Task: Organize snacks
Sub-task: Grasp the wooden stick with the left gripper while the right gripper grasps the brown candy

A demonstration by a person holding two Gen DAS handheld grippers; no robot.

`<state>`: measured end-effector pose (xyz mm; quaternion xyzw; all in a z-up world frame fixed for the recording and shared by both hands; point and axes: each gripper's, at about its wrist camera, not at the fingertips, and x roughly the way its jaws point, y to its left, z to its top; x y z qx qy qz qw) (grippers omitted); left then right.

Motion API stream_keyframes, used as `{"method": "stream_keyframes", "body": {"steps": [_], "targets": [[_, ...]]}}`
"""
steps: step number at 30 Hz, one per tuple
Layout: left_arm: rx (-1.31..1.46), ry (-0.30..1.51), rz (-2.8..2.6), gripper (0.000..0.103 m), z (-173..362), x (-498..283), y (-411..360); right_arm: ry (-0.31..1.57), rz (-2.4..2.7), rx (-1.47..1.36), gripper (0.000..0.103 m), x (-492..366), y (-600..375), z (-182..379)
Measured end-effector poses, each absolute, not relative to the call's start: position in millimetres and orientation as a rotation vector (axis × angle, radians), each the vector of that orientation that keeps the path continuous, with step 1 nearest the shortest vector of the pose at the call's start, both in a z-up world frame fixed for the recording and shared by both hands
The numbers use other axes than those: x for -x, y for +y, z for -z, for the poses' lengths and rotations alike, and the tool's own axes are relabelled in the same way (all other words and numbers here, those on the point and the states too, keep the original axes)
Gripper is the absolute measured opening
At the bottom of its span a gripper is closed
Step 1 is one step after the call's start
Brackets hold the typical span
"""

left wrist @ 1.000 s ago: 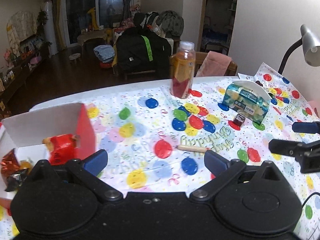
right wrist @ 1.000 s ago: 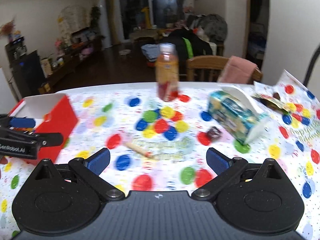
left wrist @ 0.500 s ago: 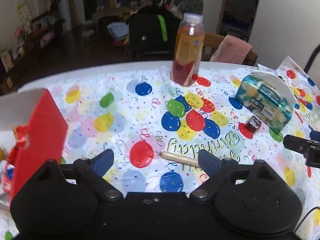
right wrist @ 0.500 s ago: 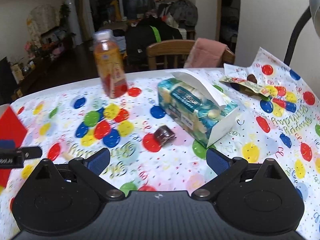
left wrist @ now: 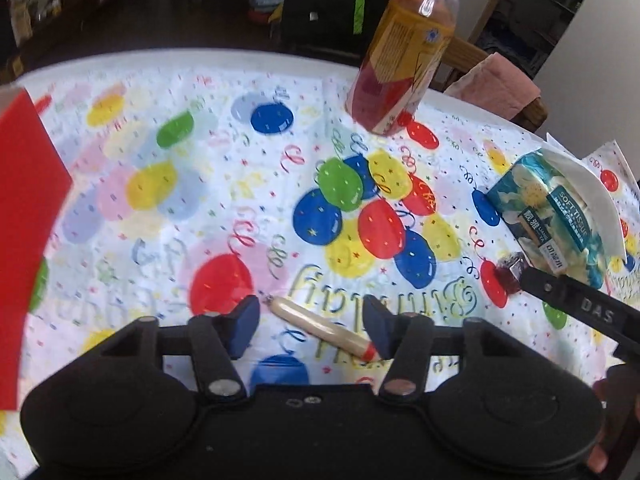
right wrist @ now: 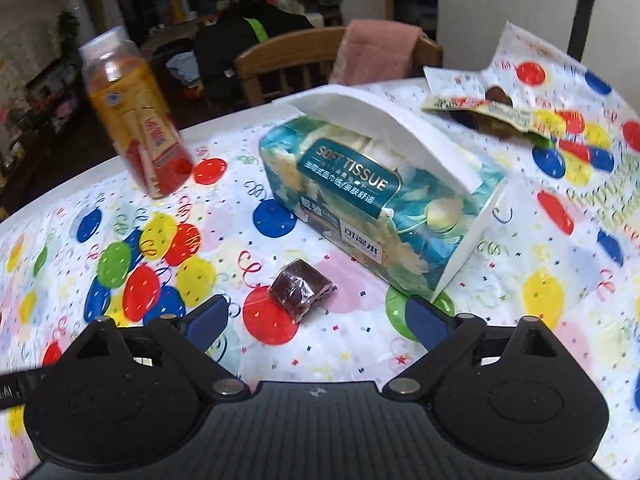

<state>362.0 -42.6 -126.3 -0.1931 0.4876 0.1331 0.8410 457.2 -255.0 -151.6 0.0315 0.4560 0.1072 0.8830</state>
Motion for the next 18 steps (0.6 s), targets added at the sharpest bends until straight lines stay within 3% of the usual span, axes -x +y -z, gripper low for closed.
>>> {"method": "stream_keyframes", "body": {"steps": [4,13,18], "targets": [[0.487,1.058,-0.285,0.048,136.7,-368.2,-41.7,0.978,-0.197,-0.113,0.076,-469.1,-253.6,159.0],[0.578,1.066,-0.324,0.044,144.3,-377.8,-41.4,1.006,-0.188,-0.163,0.063,-481.3,-246.8,167.5],[0.535,1.078,-0.335,0.026,143.9,-380.4,-48.3,1.018,-0.202,-0.153,0.052,-483.8,-240.9,171.5]]}}
